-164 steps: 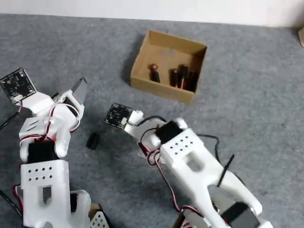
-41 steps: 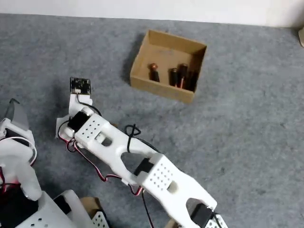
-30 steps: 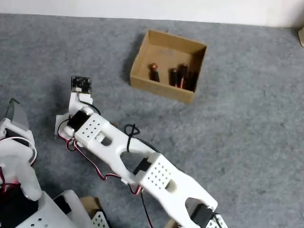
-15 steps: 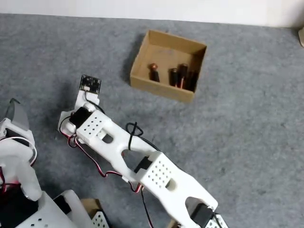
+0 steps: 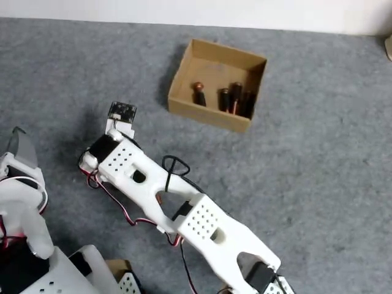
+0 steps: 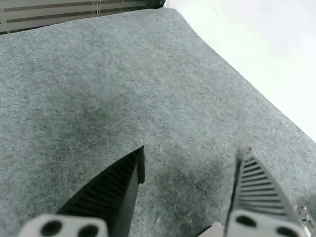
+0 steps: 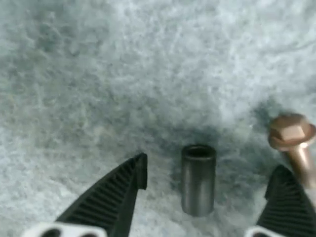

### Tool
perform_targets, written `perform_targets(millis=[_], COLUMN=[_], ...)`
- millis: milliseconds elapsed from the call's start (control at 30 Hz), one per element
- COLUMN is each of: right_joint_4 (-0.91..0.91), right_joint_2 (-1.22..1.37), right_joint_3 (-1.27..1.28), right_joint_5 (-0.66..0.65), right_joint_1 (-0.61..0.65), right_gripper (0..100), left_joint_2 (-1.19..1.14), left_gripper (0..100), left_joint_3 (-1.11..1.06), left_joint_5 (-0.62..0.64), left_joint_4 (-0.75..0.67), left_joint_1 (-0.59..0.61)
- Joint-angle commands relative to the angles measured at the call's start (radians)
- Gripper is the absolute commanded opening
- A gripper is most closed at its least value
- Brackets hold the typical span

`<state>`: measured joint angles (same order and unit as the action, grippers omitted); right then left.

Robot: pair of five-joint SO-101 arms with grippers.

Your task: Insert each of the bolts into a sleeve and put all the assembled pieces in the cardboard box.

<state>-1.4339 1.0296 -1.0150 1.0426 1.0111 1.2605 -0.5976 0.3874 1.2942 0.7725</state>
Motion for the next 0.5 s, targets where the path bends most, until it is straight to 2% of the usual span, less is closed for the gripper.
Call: perform_targets(millis=[0, 67, 367, 467], right_joint_4=[0.031, 0.035, 0.027, -0.002], right_joint_2=[0.027, 0.056, 0.099, 0.091], right_joint_3=[0.039, 0.031, -0.027, -0.03], right_joint_5=[0.011, 0.008, 0.006, 0.006], right_joint_1=[-0.021, -0.021, -0.018, -0.021], right_gripper=[20.4, 14.7, 15.1, 7.0], left_joint_2=[-0.002, -0.002, -0.002, -0.002], left_gripper=[29, 29, 29, 29], left_joint_3=[0.008, 0.008, 0.008, 0.008], left_joint_5=[-0.005, -0.005, -0.005, -0.005], left_joint_4=[0.005, 0.005, 0.005, 0.005], left_joint_1=[-0.016, -0.016, -0.016, -0.016])
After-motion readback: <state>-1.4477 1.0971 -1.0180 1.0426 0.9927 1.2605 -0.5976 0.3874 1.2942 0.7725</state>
